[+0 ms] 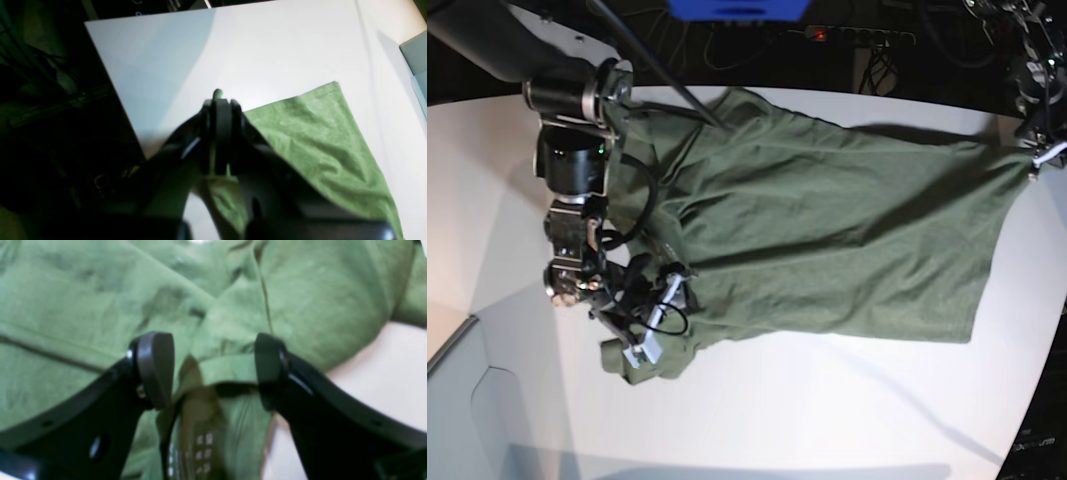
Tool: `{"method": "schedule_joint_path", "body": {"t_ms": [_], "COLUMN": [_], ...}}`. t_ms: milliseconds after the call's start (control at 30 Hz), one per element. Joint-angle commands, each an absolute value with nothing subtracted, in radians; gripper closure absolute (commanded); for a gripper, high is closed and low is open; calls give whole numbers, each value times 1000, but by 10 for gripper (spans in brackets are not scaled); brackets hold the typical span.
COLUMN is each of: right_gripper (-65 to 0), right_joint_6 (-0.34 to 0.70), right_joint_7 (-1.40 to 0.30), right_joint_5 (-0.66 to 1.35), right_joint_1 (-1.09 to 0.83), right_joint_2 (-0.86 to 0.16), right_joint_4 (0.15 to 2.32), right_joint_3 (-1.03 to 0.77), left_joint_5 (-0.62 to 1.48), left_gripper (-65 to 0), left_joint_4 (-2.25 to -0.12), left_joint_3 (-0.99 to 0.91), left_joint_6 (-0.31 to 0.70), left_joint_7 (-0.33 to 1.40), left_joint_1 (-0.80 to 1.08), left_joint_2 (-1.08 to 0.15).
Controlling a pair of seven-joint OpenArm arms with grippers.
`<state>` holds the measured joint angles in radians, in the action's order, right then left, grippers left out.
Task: Layout the t-shirt on the table in an organized manner, then fold the t-shirt properly
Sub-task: 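Lower the right gripper and grasp the shirt near the collar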
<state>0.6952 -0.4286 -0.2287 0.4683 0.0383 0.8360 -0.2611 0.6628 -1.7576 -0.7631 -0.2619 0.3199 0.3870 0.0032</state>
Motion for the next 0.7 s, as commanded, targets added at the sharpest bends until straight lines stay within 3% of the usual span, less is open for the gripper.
{"method": "schedule_joint_path", "body": {"t_ms": [0,233,467,667], "right_gripper": [-380,-302,-338,-302], "right_joint_6": [698,698,698,698], "right_joint_7": [-395,-298,-298,-300], "right_joint_5": [-217,-216,-217,-217], "right_joint_1": [499,501,501,493], "right_joint_2": [30,-2,-15,-15], "right_joint_4": [839,796,791,774], "right_joint_3": [-262,-260,-262,-259], "left_joint_5": [659,659,659,659], "left_gripper": [0,0,0,0], "left_joint_4": [-1774,-1778,-1776,-1776], "left_joint_3": [-768,-768,-766,-766], "left_joint_6": [-257,-257,-257,-257], "left_joint_7": [297,298,298,297], "left_joint_1": [386,381,381,381], "left_joint_2": [-5,-5,-5,-5]}}
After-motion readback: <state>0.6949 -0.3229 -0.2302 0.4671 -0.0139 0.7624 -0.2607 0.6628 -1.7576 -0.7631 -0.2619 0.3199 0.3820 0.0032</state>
